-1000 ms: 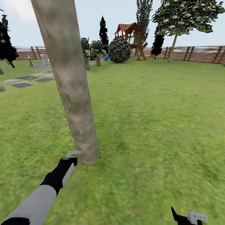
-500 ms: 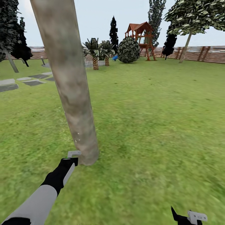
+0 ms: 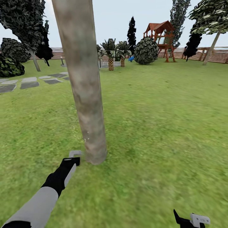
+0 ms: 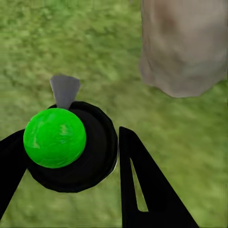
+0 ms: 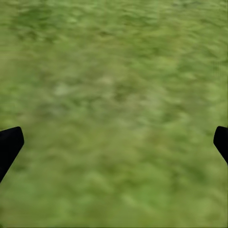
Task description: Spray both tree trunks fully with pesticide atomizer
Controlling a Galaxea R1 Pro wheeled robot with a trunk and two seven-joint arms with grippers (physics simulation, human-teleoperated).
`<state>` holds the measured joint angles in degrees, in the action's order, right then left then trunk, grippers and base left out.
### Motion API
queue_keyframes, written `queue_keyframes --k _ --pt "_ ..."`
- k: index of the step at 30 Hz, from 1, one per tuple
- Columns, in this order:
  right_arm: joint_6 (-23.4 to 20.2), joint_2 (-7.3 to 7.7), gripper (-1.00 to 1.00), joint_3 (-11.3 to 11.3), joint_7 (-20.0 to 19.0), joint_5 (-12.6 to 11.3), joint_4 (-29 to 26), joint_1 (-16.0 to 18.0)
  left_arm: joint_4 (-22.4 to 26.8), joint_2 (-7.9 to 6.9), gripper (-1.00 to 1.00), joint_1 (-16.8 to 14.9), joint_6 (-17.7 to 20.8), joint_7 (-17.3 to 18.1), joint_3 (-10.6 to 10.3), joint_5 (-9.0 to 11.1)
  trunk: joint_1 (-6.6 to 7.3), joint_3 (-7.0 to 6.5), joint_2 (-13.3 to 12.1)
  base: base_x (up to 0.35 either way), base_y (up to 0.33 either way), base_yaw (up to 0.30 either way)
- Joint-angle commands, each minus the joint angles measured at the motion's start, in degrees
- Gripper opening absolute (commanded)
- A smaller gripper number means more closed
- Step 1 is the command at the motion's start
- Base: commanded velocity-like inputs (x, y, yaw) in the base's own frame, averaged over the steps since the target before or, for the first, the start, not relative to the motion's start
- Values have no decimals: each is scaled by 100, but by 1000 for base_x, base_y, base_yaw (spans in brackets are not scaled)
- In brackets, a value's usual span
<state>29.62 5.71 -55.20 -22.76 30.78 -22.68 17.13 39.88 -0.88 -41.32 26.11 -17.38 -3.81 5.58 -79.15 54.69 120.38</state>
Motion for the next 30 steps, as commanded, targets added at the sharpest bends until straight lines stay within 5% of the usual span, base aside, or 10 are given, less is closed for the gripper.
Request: queue_keyframes --k 1,4,10,11,12,15,17,21,30 --pt "0 0 100 0 0 -1 0 -1 284 -29 -100 -4 1 20 -16 0 0 0 0 0 0 277" --pt "0 0 100 0 0 -2 -1 -4 1267 -43 -100 -12 98 236 -42 -36 0 0 0 0 0 93" --pt "0 0 100 0 0 -2 -5 -2 1444 36 -100 -79 493 963 -56 -49 0 0 0 0 0 3" --pt "0 0 100 0 0 -2 -3 -1 1472 83 -100 -80 781 1093 -470 -45 0 0 0 0 0 0" --pt "0 0 100 0 0 -2 -1 -2 1544 75 -100 -79 809 1100 -604 -22 0 0 0 0 0 0" --pt "0 0 100 0 0 -2 -4 -1 1694 16 -100 -90 963 1104 -668 1 0 0 0 0 0 0" --pt "0 0 100 0 0 -2 -3 -1 1768 -122 -100 -95 1052 1116 -593 0 0 0 0 0 0 0" --pt "0 0 100 0 0 -2 -1 -5 1896 -424 -100 -63 1070 1664 -36 -19 0 0 0 0 0 0" --pt "0 0 100 0 0 7 0 -3 2277 -362 -100 -34 1071 1861 1 -58 0 0 0 -125 -92 0"
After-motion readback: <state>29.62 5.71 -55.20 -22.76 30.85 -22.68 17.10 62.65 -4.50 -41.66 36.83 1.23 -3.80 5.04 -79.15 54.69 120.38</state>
